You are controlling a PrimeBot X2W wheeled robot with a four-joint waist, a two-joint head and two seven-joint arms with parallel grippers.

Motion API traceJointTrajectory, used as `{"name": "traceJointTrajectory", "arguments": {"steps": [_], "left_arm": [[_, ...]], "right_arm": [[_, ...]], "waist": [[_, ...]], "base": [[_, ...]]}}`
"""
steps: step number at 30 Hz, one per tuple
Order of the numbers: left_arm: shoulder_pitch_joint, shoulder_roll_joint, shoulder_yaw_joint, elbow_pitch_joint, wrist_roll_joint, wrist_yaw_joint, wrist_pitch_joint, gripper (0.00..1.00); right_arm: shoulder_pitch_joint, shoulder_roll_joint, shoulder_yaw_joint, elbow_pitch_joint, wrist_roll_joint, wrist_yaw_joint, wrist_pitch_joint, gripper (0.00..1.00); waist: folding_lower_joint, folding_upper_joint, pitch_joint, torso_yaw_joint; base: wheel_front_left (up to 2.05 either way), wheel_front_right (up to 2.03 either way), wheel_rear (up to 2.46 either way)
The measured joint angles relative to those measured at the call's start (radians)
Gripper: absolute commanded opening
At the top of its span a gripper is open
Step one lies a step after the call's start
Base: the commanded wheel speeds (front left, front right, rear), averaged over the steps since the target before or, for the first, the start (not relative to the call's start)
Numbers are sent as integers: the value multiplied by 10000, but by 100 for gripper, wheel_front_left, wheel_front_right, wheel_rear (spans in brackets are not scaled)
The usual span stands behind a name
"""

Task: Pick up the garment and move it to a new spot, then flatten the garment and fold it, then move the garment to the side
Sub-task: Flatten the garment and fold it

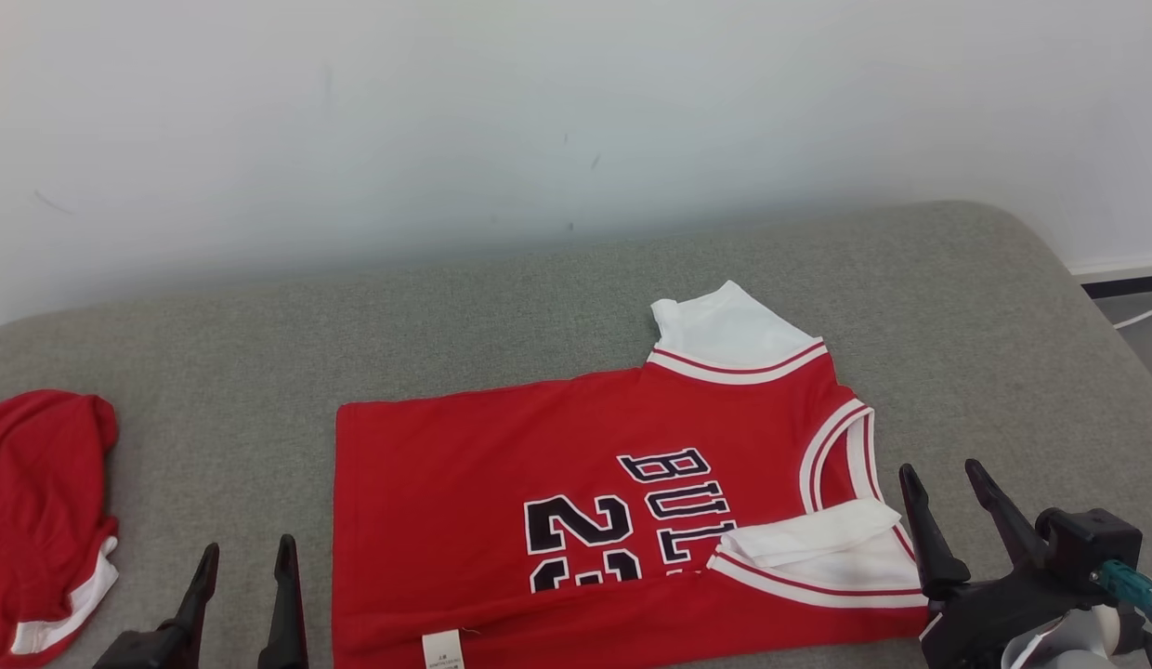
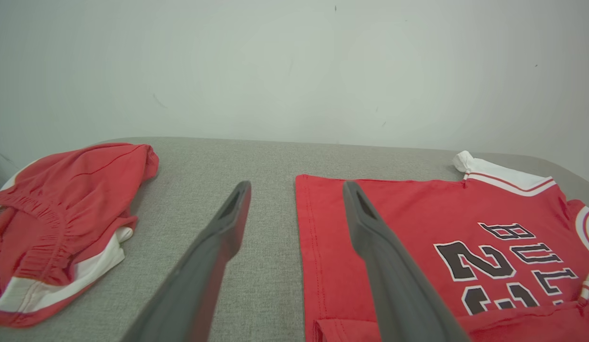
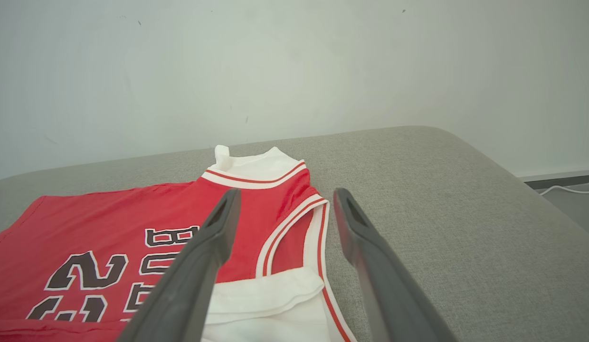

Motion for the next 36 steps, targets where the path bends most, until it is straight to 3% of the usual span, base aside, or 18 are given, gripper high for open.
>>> {"name": "traceJointTrajectory", "arguments": {"steps": [11, 20, 31, 36], "left_arm": [[-24, -81, -100, -90, -63, -36, 249, 100], [-1633, 0, -280, 121, -282, -727, 1007, 100], [-4251, 217, -408, 1756, -746, -1661, 2236, 100], [-5010, 221, -374, 2451, -978, -1862, 2638, 100]], "right_arm": [[-34, 27, 2, 2, -29, -31, 0, 100], [-1331, -25, 90, 201, -105, 115, 430, 100], [-4247, 12, 362, 1427, -219, 251, 1720, 100], [-5443, 56, 495, 2077, -318, 282, 2265, 100]], "waist": [[0, 0, 33, 23], [0, 0, 450, 77], [1, 1, 1610, 209], [2, 1, 2139, 273]], "base": [[0, 0, 0], [0, 0, 0], [0, 0, 0], [0, 0, 0]]}}
